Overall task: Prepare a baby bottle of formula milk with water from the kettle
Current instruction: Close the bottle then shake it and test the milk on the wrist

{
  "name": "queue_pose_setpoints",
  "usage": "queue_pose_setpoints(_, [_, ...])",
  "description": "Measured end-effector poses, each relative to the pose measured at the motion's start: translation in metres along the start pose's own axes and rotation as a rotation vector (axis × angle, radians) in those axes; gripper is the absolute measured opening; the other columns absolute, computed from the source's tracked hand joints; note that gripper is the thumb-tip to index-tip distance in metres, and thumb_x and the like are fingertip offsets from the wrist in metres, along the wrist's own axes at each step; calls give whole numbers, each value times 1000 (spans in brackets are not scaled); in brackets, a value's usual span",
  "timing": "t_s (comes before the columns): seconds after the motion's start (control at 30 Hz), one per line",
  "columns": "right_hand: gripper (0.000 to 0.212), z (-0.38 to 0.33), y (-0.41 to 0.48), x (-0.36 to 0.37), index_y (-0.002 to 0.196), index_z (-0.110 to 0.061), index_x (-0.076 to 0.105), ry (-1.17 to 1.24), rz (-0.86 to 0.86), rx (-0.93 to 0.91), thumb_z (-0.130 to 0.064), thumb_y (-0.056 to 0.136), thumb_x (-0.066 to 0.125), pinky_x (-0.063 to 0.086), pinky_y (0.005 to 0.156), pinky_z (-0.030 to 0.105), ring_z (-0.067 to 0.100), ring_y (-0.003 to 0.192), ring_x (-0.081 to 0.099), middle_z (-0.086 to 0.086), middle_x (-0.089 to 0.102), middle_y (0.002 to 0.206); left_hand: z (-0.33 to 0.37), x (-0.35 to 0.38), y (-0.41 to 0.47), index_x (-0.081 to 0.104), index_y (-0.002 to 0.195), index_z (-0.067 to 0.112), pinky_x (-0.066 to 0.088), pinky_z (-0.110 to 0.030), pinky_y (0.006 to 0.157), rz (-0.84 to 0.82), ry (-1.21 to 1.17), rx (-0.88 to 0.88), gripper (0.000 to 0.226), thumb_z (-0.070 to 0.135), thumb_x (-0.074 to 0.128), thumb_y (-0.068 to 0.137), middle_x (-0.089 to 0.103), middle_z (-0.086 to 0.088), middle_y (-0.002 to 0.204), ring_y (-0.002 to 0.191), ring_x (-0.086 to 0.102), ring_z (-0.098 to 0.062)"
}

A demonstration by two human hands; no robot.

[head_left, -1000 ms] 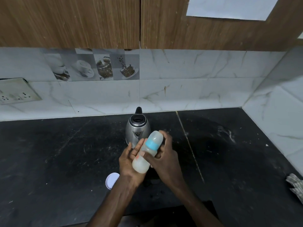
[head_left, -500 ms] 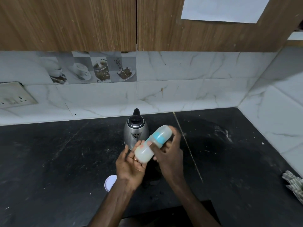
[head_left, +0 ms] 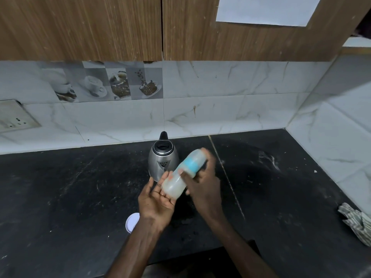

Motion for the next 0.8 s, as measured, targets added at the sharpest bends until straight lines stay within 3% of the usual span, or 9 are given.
queue_pose_setpoints(0.07, [80, 1, -10, 11, 143, -53, 38, -29, -108, -16, -37, 81, 86, 64, 76, 47, 12, 85, 77, -8, 78, 101, -2, 4, 0, 69, 127, 4, 52, -44, 100, -24, -22, -13, 48, 41, 53, 101, 71, -18, 133, 124, 65, -33])
queue_pose_setpoints(0.13, [78, 0, -6, 0, 143, -51, 39, 35, -2, -6, -37, 82, 85, 65, 73, 44, 11, 87, 77, -7, 78, 101, 0, 3, 3, 68, 130, 4, 49, -44, 107, -27, -23, -2, 49, 41, 54, 101, 69, -18, 136, 130, 62, -32])
queue_pose_setpoints(0.23, [73, 2, -1, -16, 146, -45, 36, 142, 194, 47, -38, 89, 81, 64, 62, 36, 12, 86, 77, -1, 75, 108, 0, -4, 5, 77, 115, 4, 45, -39, 113, -1, 6, 7, 46, 41, 55, 101, 71, -16, 133, 126, 65, -27])
queue_pose_setpoints(0.33, [74, 0, -5, 3, 142, -51, 37, -19, 4, 18, -41, 84, 82, 65, 71, 44, 10, 83, 76, -5, 76, 104, -3, -3, 3, 73, 120, 3, 50, -42, 105, -15, -14, -9, 47, 41, 54, 101, 72, -19, 130, 115, 69, -32])
queue_pose_setpoints(0.4, [78, -3, -9, 6, 141, -53, 38, -61, -65, -14, -42, 80, 85, 65, 76, 46, 10, 86, 76, -8, 77, 103, -3, -1, 4, 68, 129, 3, 50, -45, 107, -40, -25, -18, 50, 41, 53, 102, 70, -20, 132, 119, 68, -34])
queue_pose_setpoints(0.57, [74, 0, 0, -21, 145, -48, 34, 141, 254, 41, -40, 88, 80, 65, 76, 50, 12, 96, 76, -5, 72, 115, 8, -8, 1, 69, 129, 5, 43, -38, 117, -29, 0, 18, 49, 42, 52, 102, 70, -13, 136, 122, 70, -26])
queue_pose_setpoints(0.7, [77, 1, -19, 21, 143, -52, 36, -75, -135, -5, -38, 83, 83, 65, 76, 47, 10, 86, 76, -7, 76, 106, 9, -9, 1, 66, 133, 3, 38, -48, 121, -40, -44, -9, 52, 40, 57, 97, 66, -17, 141, 135, 59, -35])
queue_pose_setpoints(0.77, [79, -6, -18, 18, 142, -52, 39, -42, -140, -31, -36, 81, 85, 65, 76, 43, 8, 89, 77, -10, 76, 109, 12, -7, -1, 64, 136, 2, 40, -49, 119, -41, -49, 7, 53, 40, 55, 100, 67, -18, 140, 135, 59, -35])
queue_pose_setpoints(0.8, [78, -8, -13, 10, 143, -51, 39, 13, -57, -21, -34, 82, 85, 66, 74, 41, 8, 89, 77, -10, 76, 110, 15, -6, -2, 65, 135, 2, 43, -46, 116, -35, -41, 26, 52, 41, 54, 102, 68, -17, 138, 133, 61, -33])
Point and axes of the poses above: each hand's wrist, its own y-axis towards the middle knuckle, its own x-axis out of the palm, z = x × y, the point moved 9 cm from there along y, towards the middle knuckle
